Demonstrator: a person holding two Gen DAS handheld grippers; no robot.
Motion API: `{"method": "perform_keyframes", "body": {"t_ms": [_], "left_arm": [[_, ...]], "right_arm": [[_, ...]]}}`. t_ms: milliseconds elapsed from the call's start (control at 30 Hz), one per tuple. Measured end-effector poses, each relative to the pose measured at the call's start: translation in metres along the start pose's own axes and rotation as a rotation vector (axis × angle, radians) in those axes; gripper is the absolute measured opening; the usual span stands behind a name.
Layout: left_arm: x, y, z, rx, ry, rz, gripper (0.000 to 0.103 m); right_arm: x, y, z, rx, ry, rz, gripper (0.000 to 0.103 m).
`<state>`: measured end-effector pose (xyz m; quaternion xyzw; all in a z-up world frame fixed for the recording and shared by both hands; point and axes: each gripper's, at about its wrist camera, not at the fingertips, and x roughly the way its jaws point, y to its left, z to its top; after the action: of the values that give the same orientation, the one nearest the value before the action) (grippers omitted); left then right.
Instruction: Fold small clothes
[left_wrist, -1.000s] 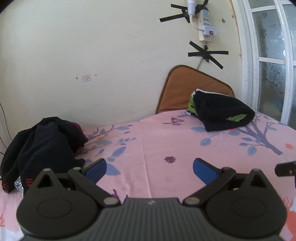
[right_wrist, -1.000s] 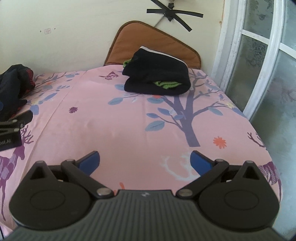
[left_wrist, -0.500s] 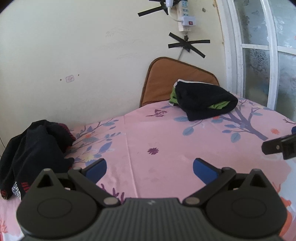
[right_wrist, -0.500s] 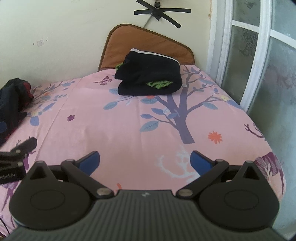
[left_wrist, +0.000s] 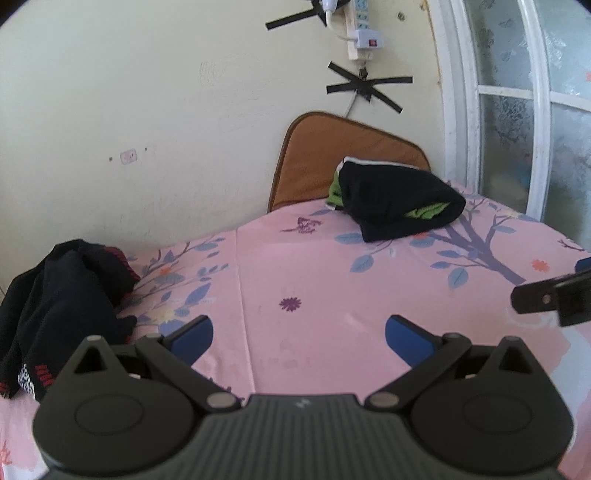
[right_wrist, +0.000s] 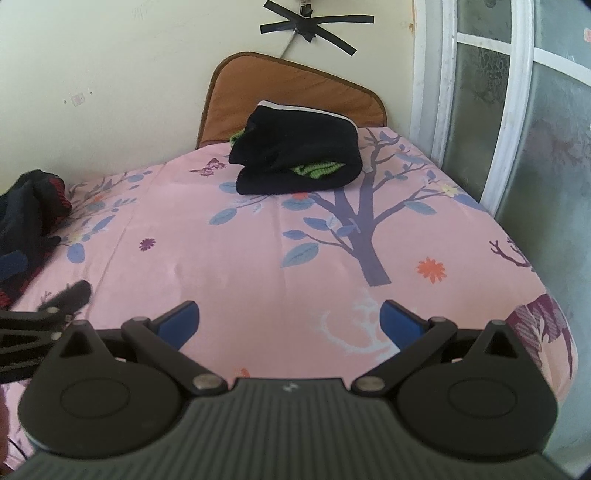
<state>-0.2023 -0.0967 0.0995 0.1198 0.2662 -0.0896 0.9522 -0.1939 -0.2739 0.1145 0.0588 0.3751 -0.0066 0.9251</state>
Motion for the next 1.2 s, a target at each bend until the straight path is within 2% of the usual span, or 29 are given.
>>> {"method": "perform_keyframes", "body": {"t_ms": [133,333,1200], "left_arm": [[0.003,-0.005,0.001,-0.019,0.024,0.019,0.103],[0.003,-0.016,0.001,-0.007,0.014,0.05,0.103],[-0.005,-0.045,-0.001,0.051,0.015,0.007,0.103]], "right_arm": [[-0.007,-0.001,-0.001,0.032,-0.019,0.031,0.103],[-0.01,-0.004,-0.005,0.052,-0.018,0.043,0.103],[-0.025,-0.019,-0.003,0.084,-0.052,0.042,0.103]]}}
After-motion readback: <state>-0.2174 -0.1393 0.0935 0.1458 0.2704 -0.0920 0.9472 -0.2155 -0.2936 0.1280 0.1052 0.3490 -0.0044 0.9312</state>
